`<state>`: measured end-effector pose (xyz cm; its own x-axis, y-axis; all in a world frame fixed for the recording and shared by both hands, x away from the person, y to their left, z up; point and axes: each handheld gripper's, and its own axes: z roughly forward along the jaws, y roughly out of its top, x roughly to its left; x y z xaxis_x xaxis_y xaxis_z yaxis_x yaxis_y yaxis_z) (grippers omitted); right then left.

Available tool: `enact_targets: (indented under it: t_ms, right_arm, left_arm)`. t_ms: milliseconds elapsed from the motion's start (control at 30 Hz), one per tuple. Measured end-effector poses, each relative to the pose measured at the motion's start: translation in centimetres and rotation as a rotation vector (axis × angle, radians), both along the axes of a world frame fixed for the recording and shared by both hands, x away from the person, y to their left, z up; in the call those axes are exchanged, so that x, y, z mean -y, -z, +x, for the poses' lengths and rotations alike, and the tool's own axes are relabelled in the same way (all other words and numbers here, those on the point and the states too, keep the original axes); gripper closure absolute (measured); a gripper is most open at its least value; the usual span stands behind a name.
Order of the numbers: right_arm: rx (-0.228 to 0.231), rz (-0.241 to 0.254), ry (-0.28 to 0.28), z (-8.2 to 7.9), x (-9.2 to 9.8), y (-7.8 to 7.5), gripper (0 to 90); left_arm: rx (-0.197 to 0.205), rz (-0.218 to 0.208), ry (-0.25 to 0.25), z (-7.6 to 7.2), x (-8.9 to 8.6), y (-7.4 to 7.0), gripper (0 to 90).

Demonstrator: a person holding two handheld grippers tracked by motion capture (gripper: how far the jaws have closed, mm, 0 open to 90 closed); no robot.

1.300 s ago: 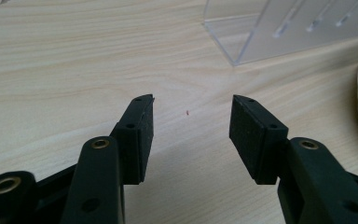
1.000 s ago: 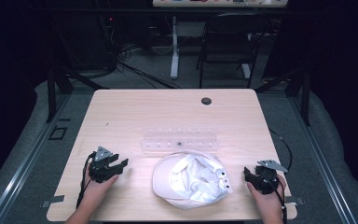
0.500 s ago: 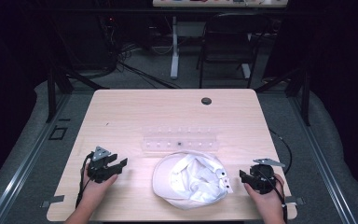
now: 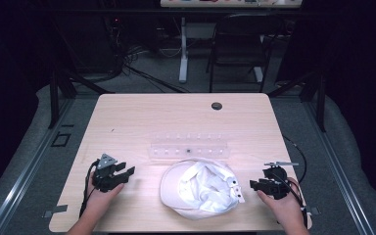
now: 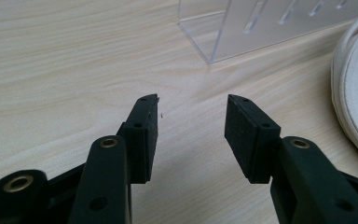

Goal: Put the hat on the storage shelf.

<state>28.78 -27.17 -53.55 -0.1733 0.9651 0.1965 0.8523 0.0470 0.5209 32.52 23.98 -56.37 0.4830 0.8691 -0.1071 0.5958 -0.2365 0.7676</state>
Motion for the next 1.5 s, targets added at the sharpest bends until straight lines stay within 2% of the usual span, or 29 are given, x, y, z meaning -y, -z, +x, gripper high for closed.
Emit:
enact_targets:
  t_ms: [133, 367, 667, 800, 967, 1067, 1333, 1500]
  right_arm:
    - [-0.032, 0.012, 0.002, 0.1, -0.1, -0.8, 60.2]
    - [-0.092, 0.087, -0.012, 0.6, 0.0, -1.9, 60.6]
    - [-0.198, 0.134, -0.049, 1.1, -0.2, -2.7, 59.2]
    - [-0.235, 0.206, -0.058, 1.0, -0.1, -3.1, 58.7]
    - [-0.254, 0.283, -0.066, 0.8, 0.0, -3.4, 57.4]
    - [-0.262, 0.273, -0.076, 0.7, 0.0, -3.4, 57.2]
    - [-0.296, 0.285, -0.106, 0.8, -0.6, -3.6, 56.6]
    - [-0.307, 0.31, -0.112, 0.9, -1.1, -3.5, 56.6]
  left_arm:
    - [0.005, -0.003, -0.002, -0.1, 0.0, -0.1, 54.6]
    - [0.003, 0.002, -0.001, -0.2, 0.4, 0.1, 54.5]
    - [-0.006, 0.004, -0.001, -0.2, 0.3, 0.2, 54.4]
    - [-0.004, 0.008, 0.005, -0.2, 0.3, 0.2, 54.4]
    - [-0.005, 0.013, 0.006, -0.2, 0.3, 0.3, 54.3]
    - [-0.006, 0.014, 0.006, -0.1, 0.4, 0.3, 54.3]
    - [-0.01, 0.012, 0.003, -0.1, 0.4, 0.3, 54.2]
    - [-0.006, 0.013, 0.006, -0.2, 0.4, 0.3, 54.3]
